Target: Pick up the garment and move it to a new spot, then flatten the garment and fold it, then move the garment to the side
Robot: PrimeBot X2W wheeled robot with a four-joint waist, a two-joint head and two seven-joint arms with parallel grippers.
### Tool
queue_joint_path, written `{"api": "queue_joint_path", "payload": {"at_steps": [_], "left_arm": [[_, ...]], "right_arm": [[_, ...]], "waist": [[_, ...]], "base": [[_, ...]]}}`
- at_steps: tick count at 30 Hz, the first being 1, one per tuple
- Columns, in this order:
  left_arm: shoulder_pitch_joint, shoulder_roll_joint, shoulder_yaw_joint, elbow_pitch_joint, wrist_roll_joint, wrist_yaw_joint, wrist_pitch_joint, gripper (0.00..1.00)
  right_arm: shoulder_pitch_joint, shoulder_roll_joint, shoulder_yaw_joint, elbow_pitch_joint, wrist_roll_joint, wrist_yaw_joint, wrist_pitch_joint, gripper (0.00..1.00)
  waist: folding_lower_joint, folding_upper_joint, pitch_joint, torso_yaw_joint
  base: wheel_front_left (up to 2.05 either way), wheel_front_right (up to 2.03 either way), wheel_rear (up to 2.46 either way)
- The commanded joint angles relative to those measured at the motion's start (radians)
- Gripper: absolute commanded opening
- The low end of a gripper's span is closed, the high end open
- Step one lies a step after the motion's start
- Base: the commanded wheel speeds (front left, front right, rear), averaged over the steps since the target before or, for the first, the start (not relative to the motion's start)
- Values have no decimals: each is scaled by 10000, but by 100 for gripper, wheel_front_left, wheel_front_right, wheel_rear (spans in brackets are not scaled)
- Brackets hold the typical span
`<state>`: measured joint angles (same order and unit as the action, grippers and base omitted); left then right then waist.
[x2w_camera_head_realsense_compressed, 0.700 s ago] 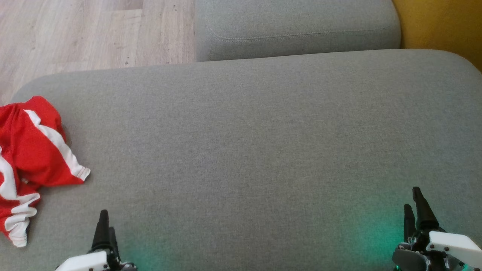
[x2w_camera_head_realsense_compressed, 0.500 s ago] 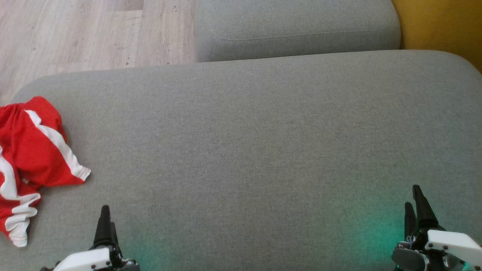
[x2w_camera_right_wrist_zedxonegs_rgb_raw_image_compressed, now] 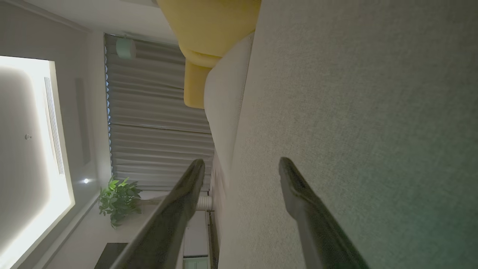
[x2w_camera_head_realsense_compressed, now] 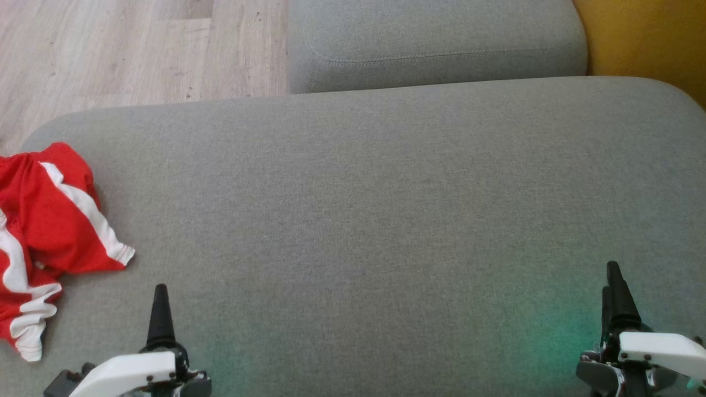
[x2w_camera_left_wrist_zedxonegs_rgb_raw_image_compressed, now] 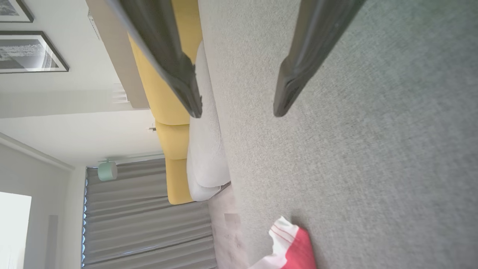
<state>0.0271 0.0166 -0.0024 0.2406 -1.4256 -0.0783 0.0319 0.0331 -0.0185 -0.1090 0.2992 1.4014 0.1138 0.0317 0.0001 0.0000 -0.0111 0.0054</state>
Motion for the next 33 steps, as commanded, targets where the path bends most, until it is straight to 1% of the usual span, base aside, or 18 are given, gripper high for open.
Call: {"api": "queue_joint_path", "payload": {"at_steps": [1, 12, 33], "left_arm": [[-210, 85, -8, -463, 253, 38, -142, 100], [-92, 114, -341, -874, 1929, 209, -465, 100], [164, 241, -1024, -1009, 5859, 342, -1081, 100]], "right_arm": [[-215, -149, 80, -454, -271, 40, -125, 100], [-46, -168, 368, -995, -2062, 55, -450, 100], [242, -205, 1043, -1313, -5363, 84, -1069, 100]], "waist": [[-1, 0, -6, 4], [-1, 0, -45, 35], [-1, 0, -128, 85]], "base": [[0, 0, 0], [0, 0, 0], [0, 0, 0]]}}
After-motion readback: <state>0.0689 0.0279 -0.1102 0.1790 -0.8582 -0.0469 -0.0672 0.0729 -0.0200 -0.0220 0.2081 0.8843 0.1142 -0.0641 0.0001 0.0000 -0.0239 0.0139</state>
